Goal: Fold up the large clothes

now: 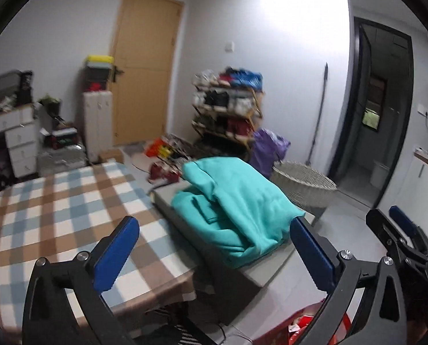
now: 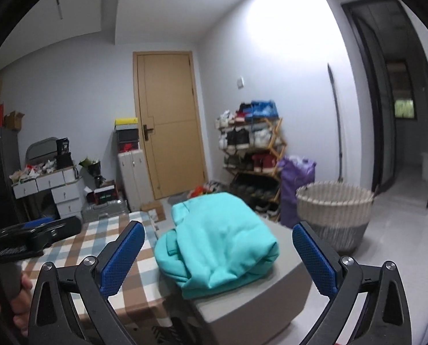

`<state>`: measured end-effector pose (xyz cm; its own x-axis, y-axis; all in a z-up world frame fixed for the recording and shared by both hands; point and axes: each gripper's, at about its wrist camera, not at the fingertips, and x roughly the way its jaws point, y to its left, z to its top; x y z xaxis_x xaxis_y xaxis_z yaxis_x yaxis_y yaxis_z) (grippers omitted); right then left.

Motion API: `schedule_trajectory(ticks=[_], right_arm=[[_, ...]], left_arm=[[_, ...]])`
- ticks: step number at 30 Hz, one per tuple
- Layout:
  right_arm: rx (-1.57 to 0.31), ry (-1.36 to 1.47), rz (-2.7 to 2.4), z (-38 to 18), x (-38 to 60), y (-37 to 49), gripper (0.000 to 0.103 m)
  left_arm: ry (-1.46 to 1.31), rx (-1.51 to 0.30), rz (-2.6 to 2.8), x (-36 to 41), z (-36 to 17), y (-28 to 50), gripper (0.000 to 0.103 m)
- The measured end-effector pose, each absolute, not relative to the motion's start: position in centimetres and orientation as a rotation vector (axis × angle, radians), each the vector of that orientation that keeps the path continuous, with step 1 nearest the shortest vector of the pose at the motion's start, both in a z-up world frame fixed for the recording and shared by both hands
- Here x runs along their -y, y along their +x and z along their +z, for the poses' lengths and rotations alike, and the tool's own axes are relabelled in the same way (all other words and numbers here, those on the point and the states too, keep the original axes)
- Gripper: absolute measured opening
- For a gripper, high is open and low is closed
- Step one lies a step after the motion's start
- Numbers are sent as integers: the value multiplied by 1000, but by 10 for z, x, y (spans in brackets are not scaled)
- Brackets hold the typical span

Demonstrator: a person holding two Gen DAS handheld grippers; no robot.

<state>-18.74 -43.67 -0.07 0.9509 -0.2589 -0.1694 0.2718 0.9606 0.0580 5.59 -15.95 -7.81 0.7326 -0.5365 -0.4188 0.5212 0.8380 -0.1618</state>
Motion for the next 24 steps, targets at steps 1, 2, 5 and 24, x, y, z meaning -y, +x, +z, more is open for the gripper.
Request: schedule_trajectory(ticks=[1,2,5,24], right_arm=[[-149,71,-270,-3,431,-191,103],[-136,56,-271,-2,424,-197,103],[-119,9,-290,-2,412,-204,103],[-107,17,-307,-12,410,-221,103]], left_arm=[[-31,-434,-570,156,-77,47,102],[-16,-415,-565,155,-76,42,102],[-20,-420,-565,153,-76,38,102],[-11,-424,-511,194,-99,70,102]])
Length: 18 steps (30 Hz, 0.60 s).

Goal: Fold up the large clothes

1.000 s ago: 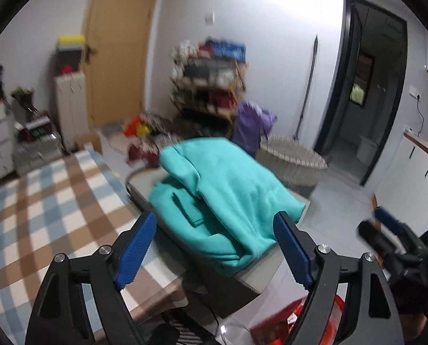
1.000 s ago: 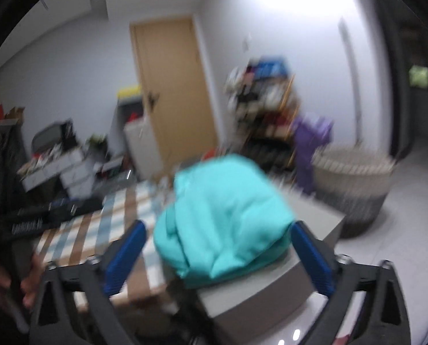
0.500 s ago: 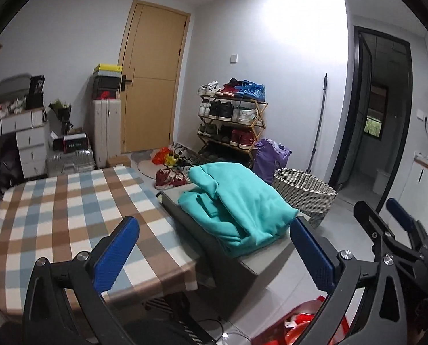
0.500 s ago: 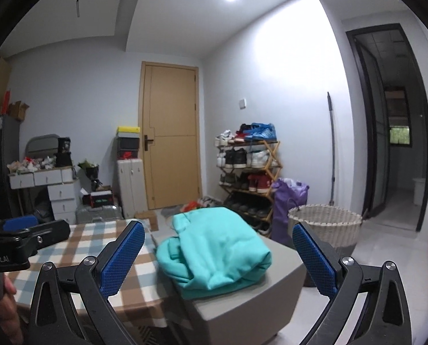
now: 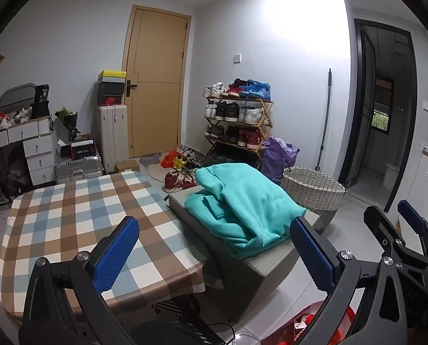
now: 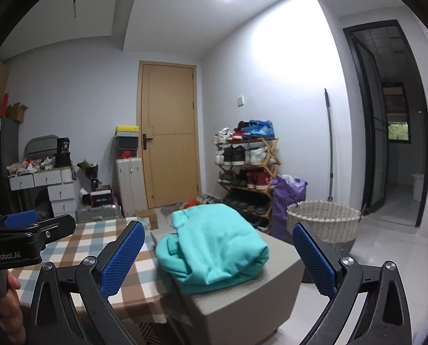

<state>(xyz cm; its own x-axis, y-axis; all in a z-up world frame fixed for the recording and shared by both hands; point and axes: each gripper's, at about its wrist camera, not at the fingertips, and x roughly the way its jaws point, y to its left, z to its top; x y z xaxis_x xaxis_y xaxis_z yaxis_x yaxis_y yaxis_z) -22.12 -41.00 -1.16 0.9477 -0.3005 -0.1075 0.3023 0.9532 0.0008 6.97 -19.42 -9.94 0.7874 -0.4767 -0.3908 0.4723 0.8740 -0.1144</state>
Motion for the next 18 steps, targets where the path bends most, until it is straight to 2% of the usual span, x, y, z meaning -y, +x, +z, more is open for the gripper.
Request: schedule_trajectory(ticks=[18], right_arm=[[-113,41,-327,-6,409,-227,103]], left_arm=[[12,-395,-499,197,-87,48,102]])
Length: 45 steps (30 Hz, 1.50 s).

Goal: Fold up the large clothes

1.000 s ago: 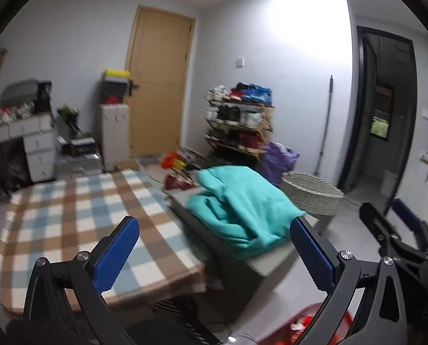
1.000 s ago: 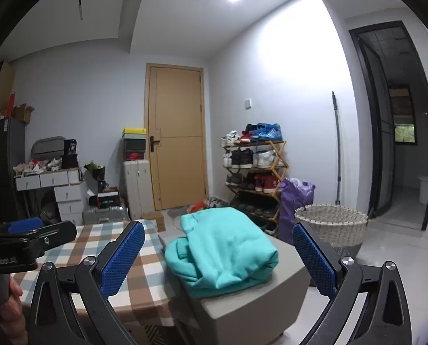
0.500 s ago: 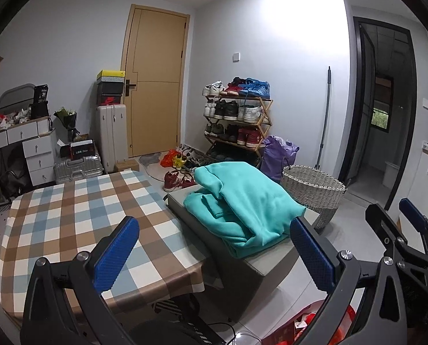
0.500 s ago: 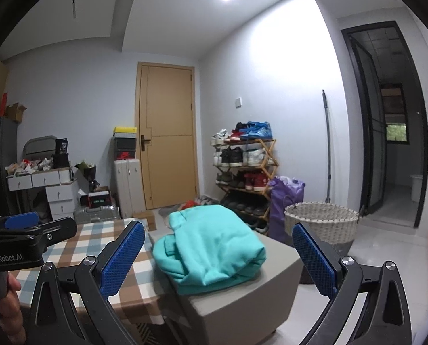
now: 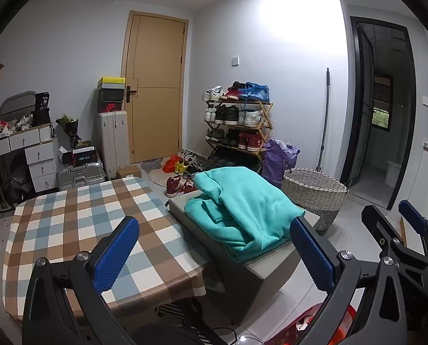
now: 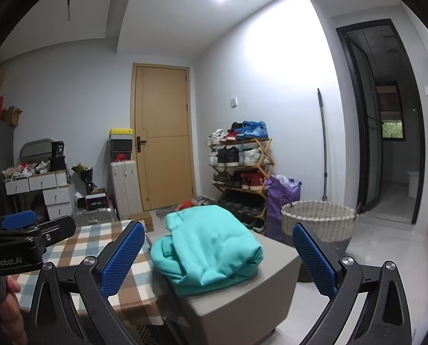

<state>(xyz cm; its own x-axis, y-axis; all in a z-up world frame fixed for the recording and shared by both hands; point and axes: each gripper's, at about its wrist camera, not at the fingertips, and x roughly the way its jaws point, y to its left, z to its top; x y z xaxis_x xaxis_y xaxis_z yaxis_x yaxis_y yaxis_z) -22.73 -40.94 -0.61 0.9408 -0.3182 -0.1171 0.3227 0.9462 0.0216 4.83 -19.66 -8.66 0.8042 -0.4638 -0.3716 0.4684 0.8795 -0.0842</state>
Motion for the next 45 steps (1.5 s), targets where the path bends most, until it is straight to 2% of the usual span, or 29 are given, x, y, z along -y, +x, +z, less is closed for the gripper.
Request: schedule_trajectory(ticks=[45], right_arm=[[-118,42,-314,-5,421,-221,103]], left_arm=[[12,-410,-509,202,-80,49,102]])
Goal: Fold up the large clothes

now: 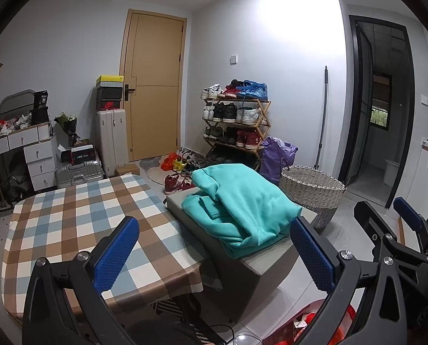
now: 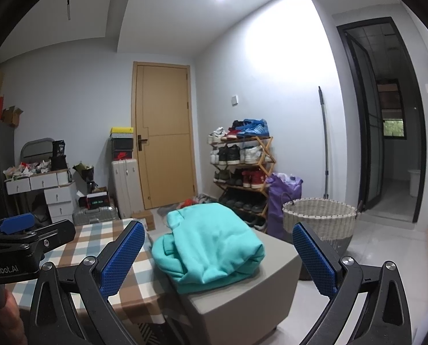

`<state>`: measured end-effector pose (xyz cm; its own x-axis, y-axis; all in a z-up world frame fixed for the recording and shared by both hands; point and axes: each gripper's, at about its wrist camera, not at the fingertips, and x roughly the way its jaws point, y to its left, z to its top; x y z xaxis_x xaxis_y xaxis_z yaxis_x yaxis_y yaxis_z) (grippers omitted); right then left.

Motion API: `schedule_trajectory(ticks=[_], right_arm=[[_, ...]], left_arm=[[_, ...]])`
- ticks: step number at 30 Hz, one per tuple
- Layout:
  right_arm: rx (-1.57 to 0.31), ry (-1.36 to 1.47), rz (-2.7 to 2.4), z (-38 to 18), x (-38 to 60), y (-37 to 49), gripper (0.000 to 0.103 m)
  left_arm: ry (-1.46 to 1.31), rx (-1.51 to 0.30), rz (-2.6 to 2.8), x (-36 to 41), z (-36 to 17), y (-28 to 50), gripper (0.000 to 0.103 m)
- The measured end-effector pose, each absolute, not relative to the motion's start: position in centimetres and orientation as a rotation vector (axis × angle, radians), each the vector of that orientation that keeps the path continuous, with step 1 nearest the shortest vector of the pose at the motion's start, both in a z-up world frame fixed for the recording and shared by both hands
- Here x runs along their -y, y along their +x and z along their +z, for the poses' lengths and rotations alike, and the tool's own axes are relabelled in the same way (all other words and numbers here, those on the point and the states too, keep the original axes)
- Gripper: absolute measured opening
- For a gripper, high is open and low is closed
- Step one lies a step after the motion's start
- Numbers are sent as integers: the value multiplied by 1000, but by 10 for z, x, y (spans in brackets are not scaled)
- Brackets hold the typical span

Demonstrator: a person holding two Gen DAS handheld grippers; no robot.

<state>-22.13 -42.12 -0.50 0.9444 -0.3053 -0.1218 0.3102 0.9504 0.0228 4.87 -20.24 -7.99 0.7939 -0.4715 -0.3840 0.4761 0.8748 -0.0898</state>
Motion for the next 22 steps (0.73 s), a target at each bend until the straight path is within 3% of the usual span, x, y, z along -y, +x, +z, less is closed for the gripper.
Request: schedule_trajectory(ticks=[22], right_arm=[[-127,32,-296,-3,416,-217,103]], left_arm=[[-11,-418,-520,204,-82,50,102]])
